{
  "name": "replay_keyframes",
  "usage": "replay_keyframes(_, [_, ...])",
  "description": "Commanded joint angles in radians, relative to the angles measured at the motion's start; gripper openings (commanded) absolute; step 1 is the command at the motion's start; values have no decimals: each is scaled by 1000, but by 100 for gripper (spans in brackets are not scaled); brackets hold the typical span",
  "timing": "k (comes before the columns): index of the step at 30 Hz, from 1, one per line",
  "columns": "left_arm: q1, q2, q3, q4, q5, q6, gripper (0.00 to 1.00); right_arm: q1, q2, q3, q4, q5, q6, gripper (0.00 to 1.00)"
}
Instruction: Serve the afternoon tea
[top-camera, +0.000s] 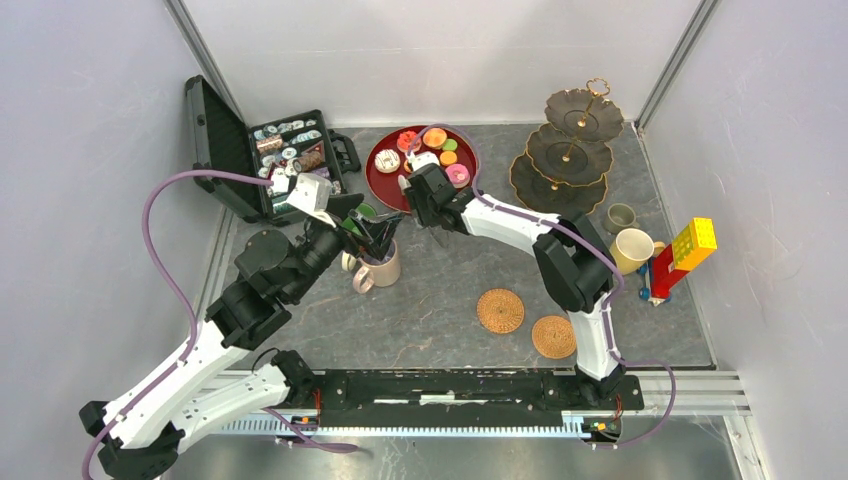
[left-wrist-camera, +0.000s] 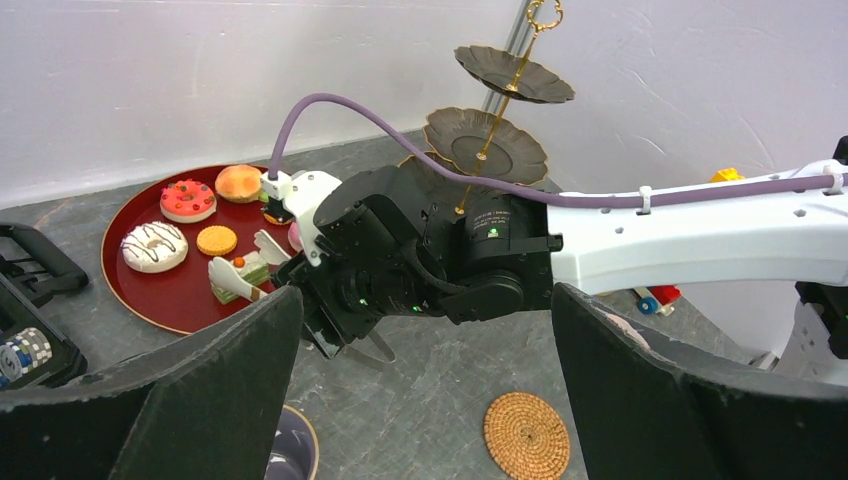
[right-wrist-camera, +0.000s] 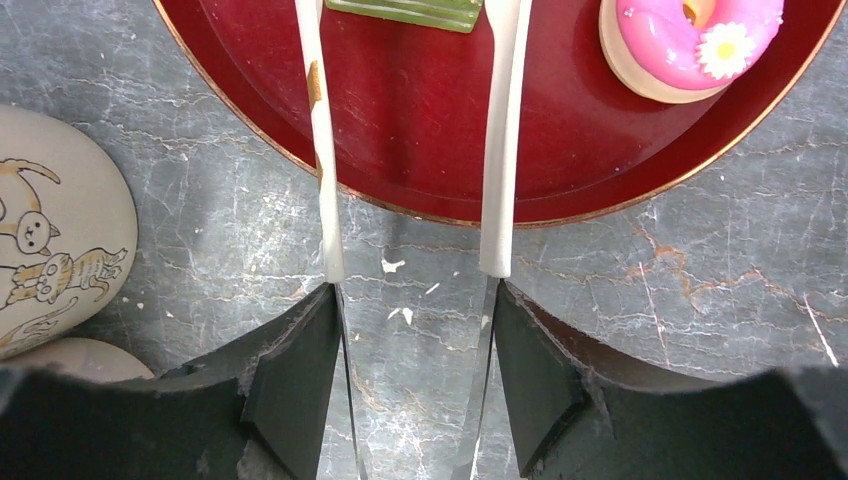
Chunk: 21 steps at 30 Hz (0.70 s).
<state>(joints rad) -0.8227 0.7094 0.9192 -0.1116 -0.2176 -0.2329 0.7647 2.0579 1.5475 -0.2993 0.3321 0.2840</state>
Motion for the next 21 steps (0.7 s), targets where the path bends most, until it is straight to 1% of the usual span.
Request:
replay_keyframes(1, [-7, 2, 33, 18, -5, 67, 100, 8, 16, 56, 54, -17, 25, 62])
replay_keyframes(7, [-7, 2, 34, 18, -3, 66, 100, 17, 29, 79, 50, -15, 33, 63])
replay_keyframes(21, [-7, 7, 32, 20, 0, 64, 100, 34, 117, 189, -59, 91, 32, 65])
